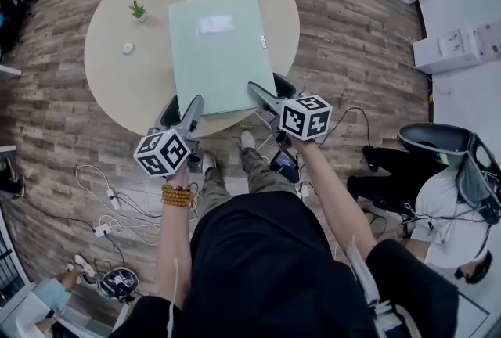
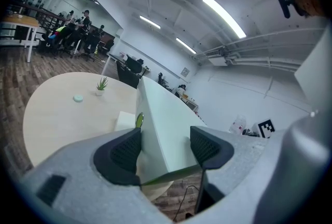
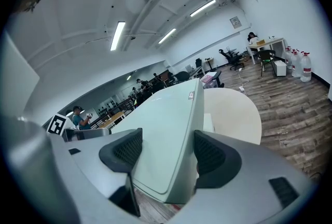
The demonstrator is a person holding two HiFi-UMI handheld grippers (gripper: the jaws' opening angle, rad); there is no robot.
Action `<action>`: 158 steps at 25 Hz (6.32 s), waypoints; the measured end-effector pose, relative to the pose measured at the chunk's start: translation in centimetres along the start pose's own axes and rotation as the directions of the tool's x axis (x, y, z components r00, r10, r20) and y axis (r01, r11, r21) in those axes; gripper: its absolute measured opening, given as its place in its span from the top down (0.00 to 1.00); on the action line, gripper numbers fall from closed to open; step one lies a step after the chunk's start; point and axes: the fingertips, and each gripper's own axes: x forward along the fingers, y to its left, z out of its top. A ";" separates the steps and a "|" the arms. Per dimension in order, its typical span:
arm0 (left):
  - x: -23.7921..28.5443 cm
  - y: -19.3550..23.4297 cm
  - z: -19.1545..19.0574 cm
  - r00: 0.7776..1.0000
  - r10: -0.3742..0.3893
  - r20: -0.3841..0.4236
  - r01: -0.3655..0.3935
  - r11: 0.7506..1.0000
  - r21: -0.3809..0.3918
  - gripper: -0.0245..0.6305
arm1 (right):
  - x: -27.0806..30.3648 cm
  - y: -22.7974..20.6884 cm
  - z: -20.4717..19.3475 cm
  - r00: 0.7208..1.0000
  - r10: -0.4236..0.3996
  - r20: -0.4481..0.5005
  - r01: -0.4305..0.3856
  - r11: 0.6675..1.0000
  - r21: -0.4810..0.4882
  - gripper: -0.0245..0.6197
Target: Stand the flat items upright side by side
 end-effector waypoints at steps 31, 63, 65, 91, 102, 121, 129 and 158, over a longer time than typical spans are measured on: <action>3.8 2.0 -2.6 0.997 -0.008 -0.072 0.008 1.000 0.006 0.50 | 2.2 -3.7 -2.6 0.999 -0.015 -0.039 0.016 0.999 0.035 0.48; 7.9 7.0 -5.4 0.987 0.028 -0.155 -0.040 0.996 -0.078 0.50 | 8.0 -7.0 -5.0 0.987 -0.006 -0.162 0.011 0.999 0.033 0.48; 8.0 7.2 -5.6 0.987 0.028 -0.161 -0.041 0.996 -0.078 0.50 | 8.2 -7.1 -5.3 0.986 -0.006 -0.168 0.013 0.999 0.041 0.48; 7.4 8.7 -8.8 0.957 0.056 -0.284 -0.072 0.996 -0.047 0.50 | 8.9 -7.3 -8.9 0.965 -0.020 -0.263 0.026 0.999 0.019 0.49; 8.1 9.1 -9.5 0.941 0.075 -0.330 -0.084 0.996 -0.012 0.50 | 9.1 -8.0 -9.7 0.954 -0.034 -0.298 0.039 0.999 0.011 0.50; 8.9 10.2 -10.9 0.927 0.059 -0.370 -0.069 0.997 -0.015 0.48 | 9.5 -8.5 -10.1 0.954 -0.064 -0.293 0.051 0.997 -0.053 0.46; 8.6 9.8 -6.9 0.950 0.045 -0.308 -0.016 0.995 0.095 0.49 | 9.2 -7.8 -7.2 0.967 -0.096 -0.238 0.053 0.982 -0.181 0.45; 6.0 -2.4 12.0 0.981 -0.186 0.047 0.149 0.892 0.427 0.56 | 3.7 6.1 11.7 0.959 -0.080 0.273 0.201 0.870 -0.451 0.56</action>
